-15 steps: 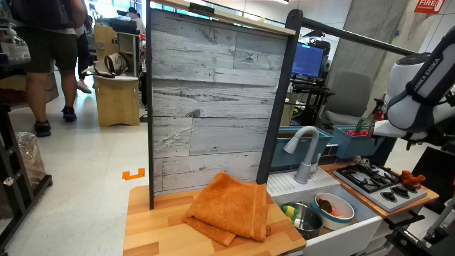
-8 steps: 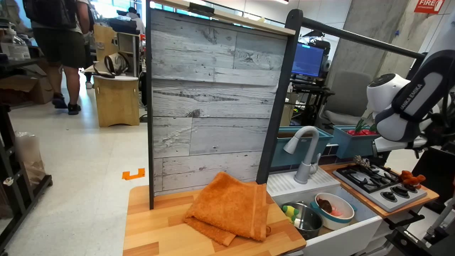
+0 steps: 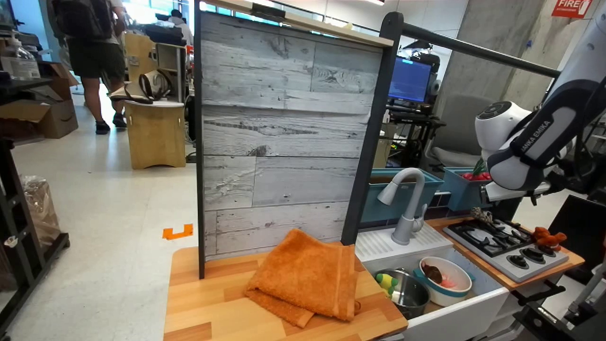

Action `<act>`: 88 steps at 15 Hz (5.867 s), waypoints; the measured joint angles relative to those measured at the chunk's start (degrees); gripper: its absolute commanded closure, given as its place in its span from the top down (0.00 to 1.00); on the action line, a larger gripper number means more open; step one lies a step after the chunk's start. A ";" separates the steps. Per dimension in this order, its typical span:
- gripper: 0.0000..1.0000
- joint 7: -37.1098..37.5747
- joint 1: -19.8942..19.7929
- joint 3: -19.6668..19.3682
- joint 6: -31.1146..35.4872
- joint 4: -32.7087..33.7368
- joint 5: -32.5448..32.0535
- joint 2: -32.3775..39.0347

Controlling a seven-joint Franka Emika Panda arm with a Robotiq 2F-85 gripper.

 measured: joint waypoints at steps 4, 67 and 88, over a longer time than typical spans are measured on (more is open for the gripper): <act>1.00 -4.70 -1.88 4.37 13.01 -7.32 0.03 -5.54; 0.64 -50.26 -14.45 45.45 49.88 -36.17 1.32 -17.64; 1.00 -38.01 -27.88 22.82 17.97 -14.12 12.15 -11.47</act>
